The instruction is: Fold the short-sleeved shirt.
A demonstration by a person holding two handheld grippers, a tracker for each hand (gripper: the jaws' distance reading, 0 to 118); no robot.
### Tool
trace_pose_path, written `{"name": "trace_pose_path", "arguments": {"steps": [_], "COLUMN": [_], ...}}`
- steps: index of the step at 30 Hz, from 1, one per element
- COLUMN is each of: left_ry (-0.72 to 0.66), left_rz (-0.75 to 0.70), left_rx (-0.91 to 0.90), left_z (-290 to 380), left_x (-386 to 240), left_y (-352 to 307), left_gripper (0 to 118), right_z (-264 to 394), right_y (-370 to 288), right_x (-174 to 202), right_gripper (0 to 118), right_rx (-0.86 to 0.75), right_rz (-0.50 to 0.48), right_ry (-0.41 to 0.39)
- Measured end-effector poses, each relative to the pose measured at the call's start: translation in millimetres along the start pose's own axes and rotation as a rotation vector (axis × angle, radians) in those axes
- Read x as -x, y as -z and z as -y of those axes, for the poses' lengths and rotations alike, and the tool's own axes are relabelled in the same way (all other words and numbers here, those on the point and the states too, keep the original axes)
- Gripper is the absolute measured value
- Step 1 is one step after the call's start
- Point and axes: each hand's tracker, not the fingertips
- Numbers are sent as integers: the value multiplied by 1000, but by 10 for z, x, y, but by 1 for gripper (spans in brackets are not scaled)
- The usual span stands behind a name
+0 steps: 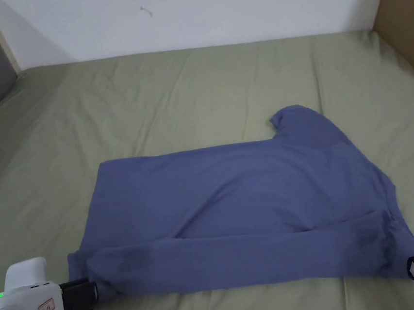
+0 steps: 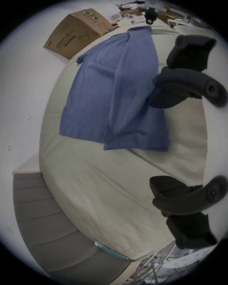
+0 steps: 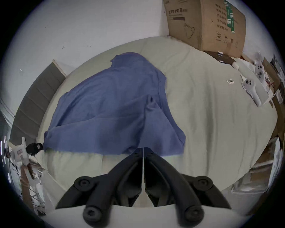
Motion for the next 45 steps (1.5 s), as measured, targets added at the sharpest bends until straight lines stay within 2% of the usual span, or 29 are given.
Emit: {"name": "trace_pose_path", "arguments": {"steps": [2,4,5,6,7,8,9,10,11,12,16,17,18,19,20,21,22,25,26,31,33,37,40,45], "left_ry": [-14,-50,-44,-57,-63,-63,-111,-142,-116,-104,-35,-25,-16,-12,-9,-7,0,46,62,85,92,186,183,204], "left_rz": [23,10,-41,-20,-34,-29,42,28,3,-1,-23,-22,-22,-22,-21,-16,-15,-14,-11,9,15,-20,-18,-38], "left_rx": [46,101,91,72,24,-10,-5,57,52,55,51,54,55,54,55,56,58,57,56,35,29,32,51,125], "left_z": [-19,15,12,-14,-41,-54,-69,-96,-95,-93,-118,-130,-139,-144,-146,-152,-157,-163,-173,-219,-230,-140,14,395], "left_x": [16,20,4,5,4,19,15,1,-26,-49,-99,-100,-103,-104,-104,-93,-100,-109,-104,-48,-44,-59,18,115], "left_y": [153,326,325,257,180,158,146,193,225,226,153,133,122,113,106,101,83,7,-21,-209,-295,-466,-581,-537], "left_gripper": [93,76,70,60,34,6,6,6,6,6,6,6,6,6,6,6,6,6,6,6,6,6,6,6], "right_z": [11,24,35,47,62,60,41,6,-36,-69,-261,-291,-311,-295,-273,-251,-267,-304,-309,-359,-361,-240,-3,508], "right_y": [34,51,52,43,45,33,30,45,72,94,288,371,470,552,673,713,614,511,483,152,1,-222,-343,-240], "right_x": [-33,-63,-86,-102,-115,-122,-133,-158,-176,-185,-251,-268,-276,-222,-188,-146,-56,136,145,-29,-112,-211,-296,-446], "right_gripper": [1,1,1,1,1,7,24,48,78,81,81,77,64,36,17,7,7,7,7,7,7,7,7,7], "right_rx": [20,33,37,33,24,18,14,16,23,24,11,16,43,104,157,153,123,94,104,68,54,44,75,189], "right_rz": [28,32,31,30,27,25,23,19,17,26,94,84,84,105,115,102,103,156,145,113,49,58,24,41], "right_ry": [-17,-4,8,20,29,33,41,52,69,79,63,59,47,36,17,16,28,-160,-179,-84,-23,-48,-18,50]}}
